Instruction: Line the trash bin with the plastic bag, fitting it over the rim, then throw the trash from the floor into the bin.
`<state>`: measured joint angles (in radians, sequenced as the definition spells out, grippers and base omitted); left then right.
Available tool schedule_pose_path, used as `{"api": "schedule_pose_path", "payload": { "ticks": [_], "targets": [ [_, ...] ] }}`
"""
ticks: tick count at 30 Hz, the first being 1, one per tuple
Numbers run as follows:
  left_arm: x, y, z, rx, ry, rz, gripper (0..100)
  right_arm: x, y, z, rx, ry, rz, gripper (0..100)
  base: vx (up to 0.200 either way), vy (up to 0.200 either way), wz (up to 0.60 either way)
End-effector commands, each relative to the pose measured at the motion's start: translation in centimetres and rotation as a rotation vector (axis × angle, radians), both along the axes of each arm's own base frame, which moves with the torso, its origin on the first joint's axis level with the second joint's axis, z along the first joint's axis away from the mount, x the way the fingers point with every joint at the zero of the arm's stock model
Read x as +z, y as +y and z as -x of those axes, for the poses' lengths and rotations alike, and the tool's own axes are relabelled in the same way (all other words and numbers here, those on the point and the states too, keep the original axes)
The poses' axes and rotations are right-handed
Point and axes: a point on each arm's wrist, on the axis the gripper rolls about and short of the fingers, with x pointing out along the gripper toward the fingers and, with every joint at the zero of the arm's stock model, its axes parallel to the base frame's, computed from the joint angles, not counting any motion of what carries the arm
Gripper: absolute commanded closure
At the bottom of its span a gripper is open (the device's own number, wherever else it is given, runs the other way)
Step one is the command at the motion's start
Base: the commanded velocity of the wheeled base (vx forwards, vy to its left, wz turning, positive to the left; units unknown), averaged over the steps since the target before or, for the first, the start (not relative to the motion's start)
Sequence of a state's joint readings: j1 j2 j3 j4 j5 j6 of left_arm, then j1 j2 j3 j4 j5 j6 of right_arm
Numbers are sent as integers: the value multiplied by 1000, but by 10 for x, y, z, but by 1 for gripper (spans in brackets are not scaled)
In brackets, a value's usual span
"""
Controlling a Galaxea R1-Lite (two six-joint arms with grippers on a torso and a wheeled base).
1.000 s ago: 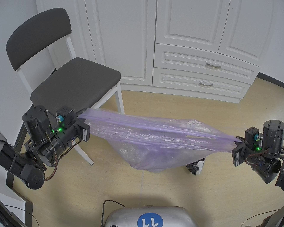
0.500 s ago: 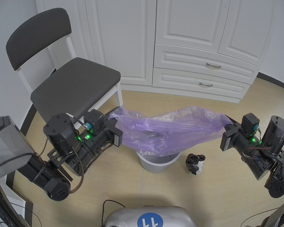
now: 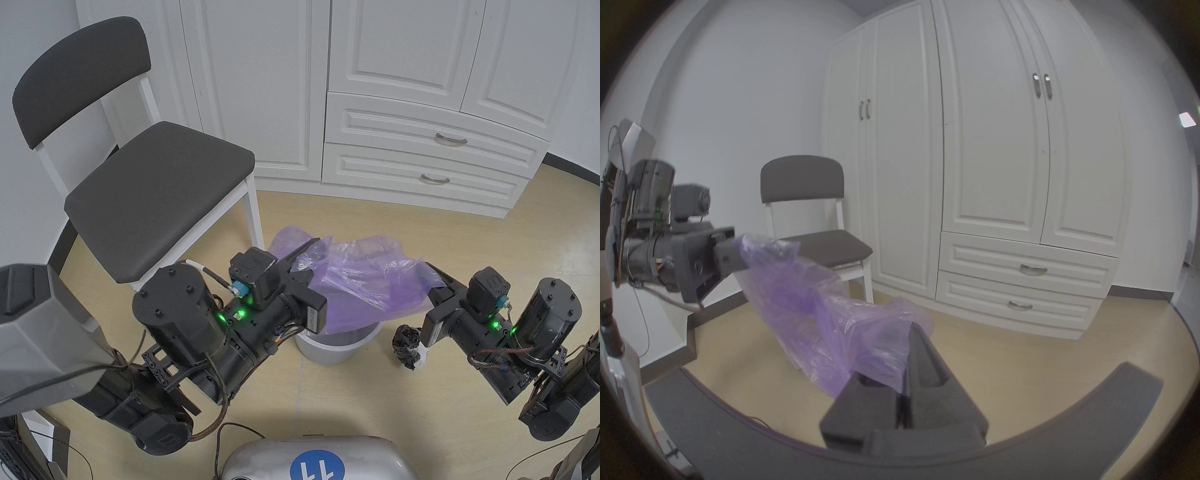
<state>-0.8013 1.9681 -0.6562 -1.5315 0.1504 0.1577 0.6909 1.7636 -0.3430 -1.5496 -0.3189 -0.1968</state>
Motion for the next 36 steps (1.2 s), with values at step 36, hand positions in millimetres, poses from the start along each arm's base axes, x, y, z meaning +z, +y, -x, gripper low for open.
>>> {"api": "schedule_pose_path", "payload": {
  "ticks": [36],
  "targets": [
    [-32, -54, -52, -58, 161, 281, 100, 4, 17, -73, 49, 596, -106, 100, 0, 0, 0]
  ]
}}
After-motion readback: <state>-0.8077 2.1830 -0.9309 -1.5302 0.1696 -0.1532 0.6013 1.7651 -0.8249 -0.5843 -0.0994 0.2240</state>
